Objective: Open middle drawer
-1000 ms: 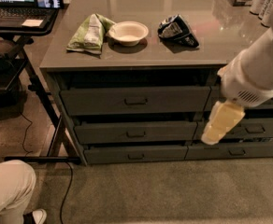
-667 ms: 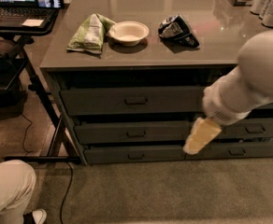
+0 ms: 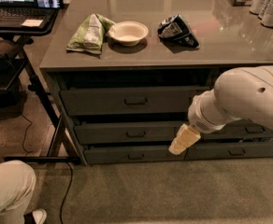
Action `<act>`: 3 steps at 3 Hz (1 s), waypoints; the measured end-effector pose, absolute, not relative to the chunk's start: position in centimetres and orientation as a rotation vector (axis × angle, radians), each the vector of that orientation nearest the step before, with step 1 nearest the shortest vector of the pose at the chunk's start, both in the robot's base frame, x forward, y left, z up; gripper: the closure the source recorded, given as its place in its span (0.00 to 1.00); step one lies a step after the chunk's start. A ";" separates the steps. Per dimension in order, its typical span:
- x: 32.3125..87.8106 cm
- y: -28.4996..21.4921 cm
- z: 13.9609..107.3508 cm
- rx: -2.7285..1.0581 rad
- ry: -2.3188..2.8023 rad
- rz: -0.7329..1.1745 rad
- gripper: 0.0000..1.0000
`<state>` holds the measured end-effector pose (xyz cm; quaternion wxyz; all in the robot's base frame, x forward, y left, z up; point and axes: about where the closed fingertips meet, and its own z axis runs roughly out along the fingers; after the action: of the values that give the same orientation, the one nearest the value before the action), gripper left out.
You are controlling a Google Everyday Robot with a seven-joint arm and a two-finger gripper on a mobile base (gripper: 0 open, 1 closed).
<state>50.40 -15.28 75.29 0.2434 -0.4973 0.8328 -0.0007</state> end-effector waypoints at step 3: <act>54.8 -14.9 66.8 -1.276 2.263 0.132 0.00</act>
Offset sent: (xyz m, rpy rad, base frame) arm 0.0453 0.0000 -0.0851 0.0968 -0.0030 -0.0526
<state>54.76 -14.88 66.84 0.2667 -0.4729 0.8384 0.0488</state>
